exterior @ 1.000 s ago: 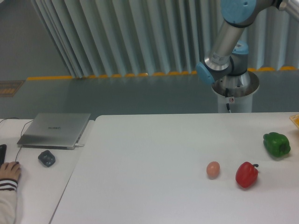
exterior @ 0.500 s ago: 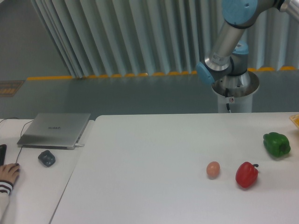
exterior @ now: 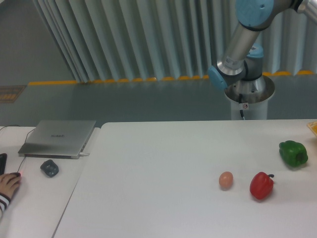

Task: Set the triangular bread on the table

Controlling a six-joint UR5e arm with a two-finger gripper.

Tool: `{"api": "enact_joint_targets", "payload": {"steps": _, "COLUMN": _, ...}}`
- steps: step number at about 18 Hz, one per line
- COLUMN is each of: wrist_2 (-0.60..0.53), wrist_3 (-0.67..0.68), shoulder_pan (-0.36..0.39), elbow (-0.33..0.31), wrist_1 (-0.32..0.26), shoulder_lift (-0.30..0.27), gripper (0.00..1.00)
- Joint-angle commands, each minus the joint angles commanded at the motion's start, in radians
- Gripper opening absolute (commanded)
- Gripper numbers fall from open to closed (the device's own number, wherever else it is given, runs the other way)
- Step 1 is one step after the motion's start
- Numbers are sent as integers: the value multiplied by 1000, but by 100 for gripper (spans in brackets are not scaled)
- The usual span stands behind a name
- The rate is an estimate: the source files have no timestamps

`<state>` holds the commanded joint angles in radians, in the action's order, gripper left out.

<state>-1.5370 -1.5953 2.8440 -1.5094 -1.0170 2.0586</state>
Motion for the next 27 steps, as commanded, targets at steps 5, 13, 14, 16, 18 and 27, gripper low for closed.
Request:
{"api": "enact_joint_targets", "payload": {"steps": 5, "wrist_2": 2, "wrist_3": -2, "shoulder_pan": 2, "elbow": 5, "wrist_1": 0, "shoulder_lift": -8, "gripper": 0}}
{"api": "enact_joint_targets", "payload": {"steps": 13, "wrist_2": 38, "wrist_3": 5, "shoulder_pan": 6, "elbow": 5, "wrist_1": -15, "shoulder_lift": -69, "gripper": 0}}
{"api": "enact_joint_targets", "payload": {"steps": 14, "wrist_2": 40, "wrist_3": 5, "shoulder_pan": 12, "elbow": -6, "wrist_1": -18, "shoulder_lift": -87, "gripper": 0}}
{"api": "enact_joint_targets", "payload": {"steps": 16, "wrist_2": 49, "wrist_3": 5, "shoulder_pan": 17, "elbow": -15, "wrist_1": -52, "shoulder_lift": -130, "gripper": 0}}
{"api": "enact_joint_targets", "payload": {"steps": 18, "wrist_2": 57, "wrist_3": 8, "shoulder_pan": 12, "elbow": -15, "wrist_1": -101, "shoulder_lift": -179, "gripper": 0}}
{"api": "enact_joint_targets", "payload": {"steps": 27, "wrist_2": 58, "wrist_3": 257, "shoulder_pan": -170, "elbow": -37, "wrist_1": -95, "shoulder_lift": -193, "gripper": 0}}
